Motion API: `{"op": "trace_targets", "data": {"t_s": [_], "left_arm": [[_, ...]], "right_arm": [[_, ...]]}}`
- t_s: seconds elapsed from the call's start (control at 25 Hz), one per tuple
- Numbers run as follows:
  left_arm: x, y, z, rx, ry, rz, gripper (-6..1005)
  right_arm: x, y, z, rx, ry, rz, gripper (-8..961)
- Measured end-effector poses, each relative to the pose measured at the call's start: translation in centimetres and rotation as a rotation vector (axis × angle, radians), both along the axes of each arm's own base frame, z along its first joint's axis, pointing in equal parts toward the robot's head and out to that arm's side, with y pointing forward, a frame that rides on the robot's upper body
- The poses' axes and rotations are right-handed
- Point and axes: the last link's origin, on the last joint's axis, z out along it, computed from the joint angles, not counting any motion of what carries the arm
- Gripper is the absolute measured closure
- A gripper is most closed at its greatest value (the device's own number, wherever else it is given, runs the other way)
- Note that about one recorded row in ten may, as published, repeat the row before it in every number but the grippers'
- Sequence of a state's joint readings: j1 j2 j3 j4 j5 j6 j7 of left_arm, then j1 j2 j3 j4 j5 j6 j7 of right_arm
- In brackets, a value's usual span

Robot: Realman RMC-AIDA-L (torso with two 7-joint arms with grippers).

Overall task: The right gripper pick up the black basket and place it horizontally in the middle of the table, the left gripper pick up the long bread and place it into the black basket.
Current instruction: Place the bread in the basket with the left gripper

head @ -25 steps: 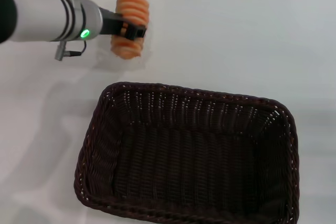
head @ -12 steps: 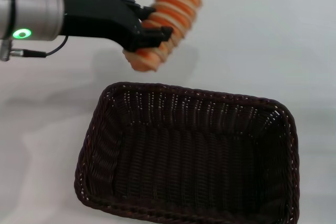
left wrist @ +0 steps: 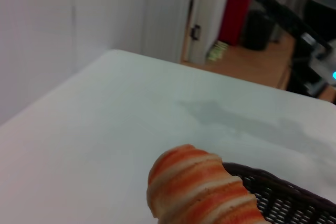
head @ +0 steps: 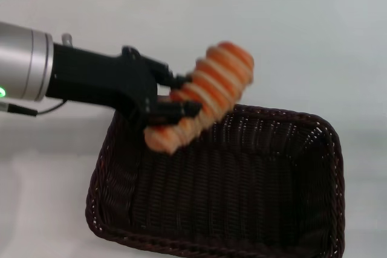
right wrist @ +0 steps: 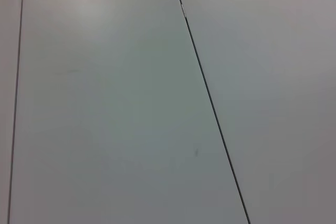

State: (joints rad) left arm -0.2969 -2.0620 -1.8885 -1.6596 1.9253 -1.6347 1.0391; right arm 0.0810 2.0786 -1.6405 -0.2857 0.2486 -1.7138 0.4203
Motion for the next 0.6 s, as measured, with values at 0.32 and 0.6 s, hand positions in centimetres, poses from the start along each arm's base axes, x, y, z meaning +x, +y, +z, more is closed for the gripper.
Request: {"op": "trace_targets", "data": {"t_s": [0.32, 0.6], "left_arm": [[-1.2, 0.1, -1.8, -0.150, 0.045, -0.015, 598], [-1.3, 0.3, -1.9, -0.159, 0.040, -0.025, 337]], "right_arm": [[-0.2, 0.1, 0.1, 0.003, -0.004, 0.017, 953], [-0.3, 0.2, 0.1, 0.001, -0.006, 0.019, 953]]}}
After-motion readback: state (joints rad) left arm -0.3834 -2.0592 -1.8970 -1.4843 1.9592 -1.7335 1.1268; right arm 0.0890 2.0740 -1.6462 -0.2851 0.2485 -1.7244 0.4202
